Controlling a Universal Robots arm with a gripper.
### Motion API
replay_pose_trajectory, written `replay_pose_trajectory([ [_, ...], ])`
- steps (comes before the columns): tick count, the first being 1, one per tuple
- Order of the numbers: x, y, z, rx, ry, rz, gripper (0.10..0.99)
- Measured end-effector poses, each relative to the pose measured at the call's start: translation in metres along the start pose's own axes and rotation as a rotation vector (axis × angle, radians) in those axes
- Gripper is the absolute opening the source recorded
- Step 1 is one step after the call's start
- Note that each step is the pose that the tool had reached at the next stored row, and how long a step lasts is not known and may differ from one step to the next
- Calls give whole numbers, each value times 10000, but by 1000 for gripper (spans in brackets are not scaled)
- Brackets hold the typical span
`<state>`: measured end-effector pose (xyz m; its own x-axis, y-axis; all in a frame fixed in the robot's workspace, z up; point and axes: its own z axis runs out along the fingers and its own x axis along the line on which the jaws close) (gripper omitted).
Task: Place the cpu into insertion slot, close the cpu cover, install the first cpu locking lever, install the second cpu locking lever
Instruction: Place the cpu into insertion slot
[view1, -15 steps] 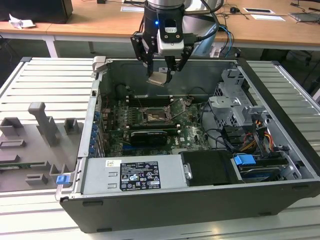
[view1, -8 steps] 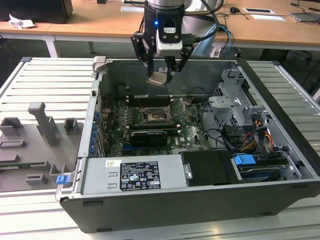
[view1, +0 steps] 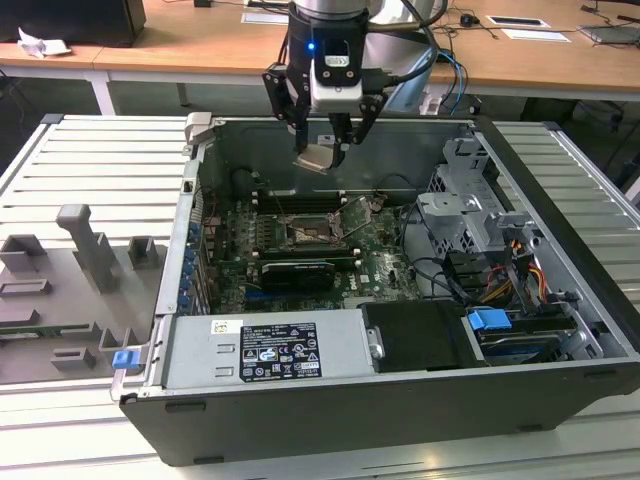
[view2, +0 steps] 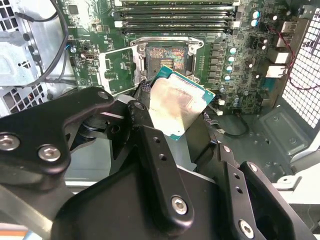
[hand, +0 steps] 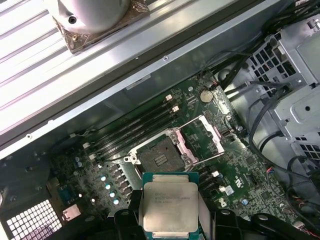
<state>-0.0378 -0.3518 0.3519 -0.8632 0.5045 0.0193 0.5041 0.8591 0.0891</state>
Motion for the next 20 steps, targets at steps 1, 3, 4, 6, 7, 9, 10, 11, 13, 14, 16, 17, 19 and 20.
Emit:
replay_pose_trajectory([
  [1, 0, 0, 1, -1, -6, 62, 529],
  [3, 0, 0, 4, -4, -17, 189, 529],
  [4, 0, 0, 5, -5, -24, 264, 529],
  [6, 0, -1, 10, -10, -44, 492, 529],
  [7, 0, -1, 14, -14, -67, 749, 529],
  [9, 0, -2, 18, -20, -95, 1055, 529],
  [10, 0, -2, 23, -27, -131, 1461, 529],
  [11, -1, -2, 25, -32, -148, 1648, 529],
  [13, -1, -2, 31, -40, -181, 2019, 529],
  [14, -1, -3, 36, -42, -196, 2192, 529],
  [16, -1, -6, 65, -49, -221, 2480, 529],
  [17, -1, -8, 92, -42, -218, 2524, 529],
  [19, -1, -10, 113, -35, -211, 2549, 529],
  [20, -3, -12, 132, -34, -212, 2581, 529],
])
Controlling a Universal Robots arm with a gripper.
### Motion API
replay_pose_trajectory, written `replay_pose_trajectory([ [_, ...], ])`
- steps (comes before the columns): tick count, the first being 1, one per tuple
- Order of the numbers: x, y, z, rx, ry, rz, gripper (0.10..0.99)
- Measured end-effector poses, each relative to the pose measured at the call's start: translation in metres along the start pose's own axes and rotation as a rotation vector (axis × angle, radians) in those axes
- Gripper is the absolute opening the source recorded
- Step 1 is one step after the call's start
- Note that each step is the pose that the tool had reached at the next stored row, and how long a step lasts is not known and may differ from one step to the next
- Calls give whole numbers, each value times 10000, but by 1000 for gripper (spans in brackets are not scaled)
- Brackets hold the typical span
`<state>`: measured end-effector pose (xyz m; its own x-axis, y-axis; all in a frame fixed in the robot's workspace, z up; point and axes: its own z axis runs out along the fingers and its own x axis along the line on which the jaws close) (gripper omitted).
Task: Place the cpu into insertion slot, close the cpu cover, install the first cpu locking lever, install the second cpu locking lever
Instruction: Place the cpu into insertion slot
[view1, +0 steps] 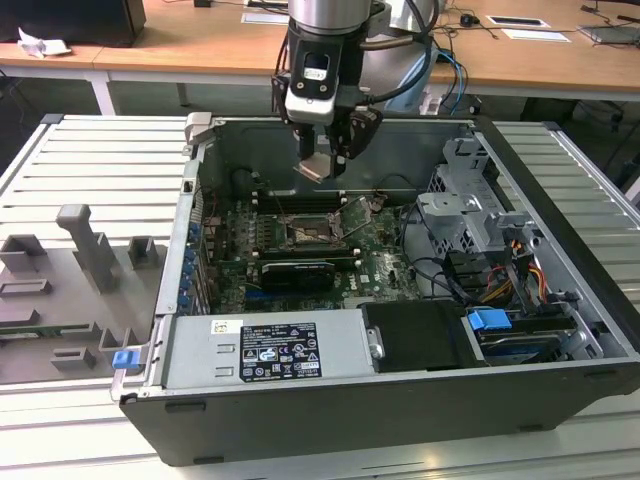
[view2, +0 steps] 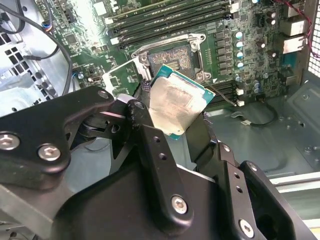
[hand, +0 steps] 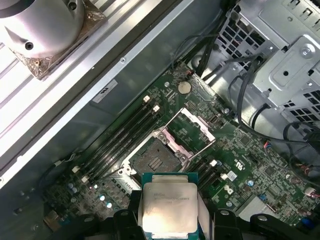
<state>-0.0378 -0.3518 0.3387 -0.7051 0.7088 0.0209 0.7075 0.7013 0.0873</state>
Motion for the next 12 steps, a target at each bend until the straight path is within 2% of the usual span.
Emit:
replay_pose_trajectory([
  [12, -1, -3, 30, -12, -42, 467, 529],
])
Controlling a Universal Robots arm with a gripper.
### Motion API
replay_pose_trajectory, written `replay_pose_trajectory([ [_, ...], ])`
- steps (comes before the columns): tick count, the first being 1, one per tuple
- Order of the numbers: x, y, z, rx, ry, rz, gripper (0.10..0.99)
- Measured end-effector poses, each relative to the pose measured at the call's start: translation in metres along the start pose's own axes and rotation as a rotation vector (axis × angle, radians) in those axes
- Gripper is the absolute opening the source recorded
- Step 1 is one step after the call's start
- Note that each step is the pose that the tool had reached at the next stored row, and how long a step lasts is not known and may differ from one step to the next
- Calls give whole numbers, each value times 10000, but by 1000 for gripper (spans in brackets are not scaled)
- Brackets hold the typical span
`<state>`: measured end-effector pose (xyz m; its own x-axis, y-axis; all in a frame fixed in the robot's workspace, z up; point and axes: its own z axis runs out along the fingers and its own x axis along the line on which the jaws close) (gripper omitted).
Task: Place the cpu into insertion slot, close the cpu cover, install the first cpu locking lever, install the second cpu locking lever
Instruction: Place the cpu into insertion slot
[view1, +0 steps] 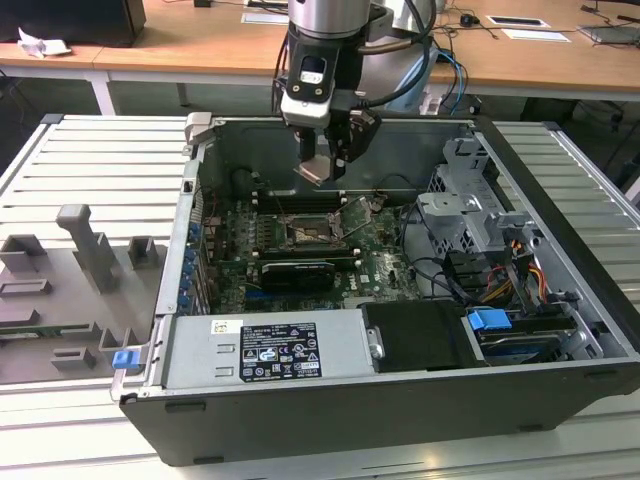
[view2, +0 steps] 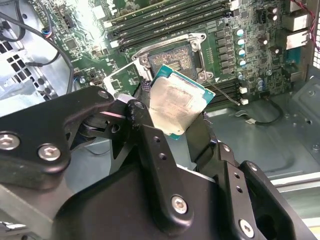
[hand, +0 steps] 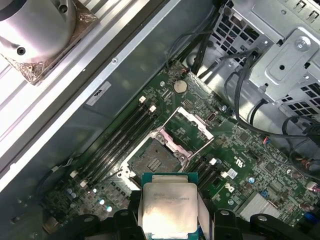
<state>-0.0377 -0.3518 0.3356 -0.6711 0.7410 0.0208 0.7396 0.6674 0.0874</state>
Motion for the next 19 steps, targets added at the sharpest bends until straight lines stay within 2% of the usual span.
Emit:
replay_pose_trajectory([
  [13, 0, -2, 25, -14, -59, 671, 529],
  [19, -1, -4, 46, -14, -67, 751, 529],
])
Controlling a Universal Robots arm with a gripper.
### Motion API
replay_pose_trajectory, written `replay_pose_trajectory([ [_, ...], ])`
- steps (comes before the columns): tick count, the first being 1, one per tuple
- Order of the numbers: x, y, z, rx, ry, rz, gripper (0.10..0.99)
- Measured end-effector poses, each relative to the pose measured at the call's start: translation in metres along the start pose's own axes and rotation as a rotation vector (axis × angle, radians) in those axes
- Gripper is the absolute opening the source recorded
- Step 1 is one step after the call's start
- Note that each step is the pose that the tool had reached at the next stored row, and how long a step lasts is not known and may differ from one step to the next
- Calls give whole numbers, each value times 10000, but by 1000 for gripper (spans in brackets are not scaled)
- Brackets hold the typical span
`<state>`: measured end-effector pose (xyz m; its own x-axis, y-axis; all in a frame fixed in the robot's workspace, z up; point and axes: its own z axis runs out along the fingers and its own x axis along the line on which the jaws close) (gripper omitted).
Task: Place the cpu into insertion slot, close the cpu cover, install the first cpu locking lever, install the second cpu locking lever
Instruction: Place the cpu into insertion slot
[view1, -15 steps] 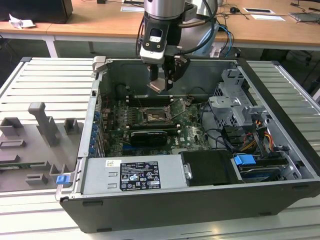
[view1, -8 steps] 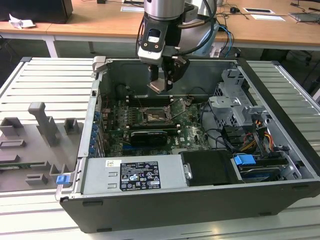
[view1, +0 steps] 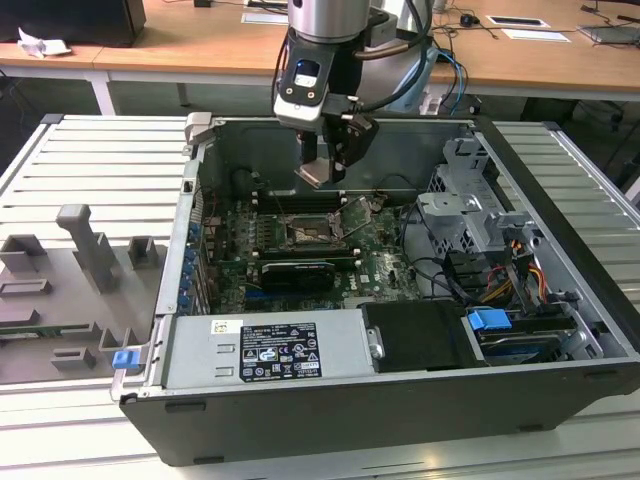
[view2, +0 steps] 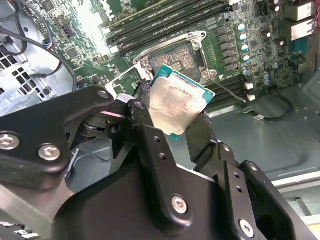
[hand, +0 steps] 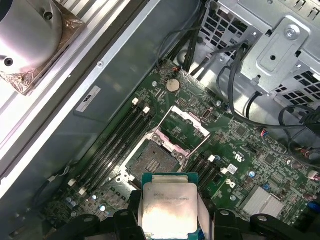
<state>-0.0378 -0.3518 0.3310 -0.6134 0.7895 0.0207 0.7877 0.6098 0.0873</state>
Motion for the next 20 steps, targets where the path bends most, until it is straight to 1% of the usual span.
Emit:
replay_pose_trajectory([
  [4, 0, -2, 18, 1, 0, 0, 529],
  [11, -1, -2, 22, -1, -7, 75, 529],
  [20, -1, -2, 25, -11, -50, 566, 529],
])
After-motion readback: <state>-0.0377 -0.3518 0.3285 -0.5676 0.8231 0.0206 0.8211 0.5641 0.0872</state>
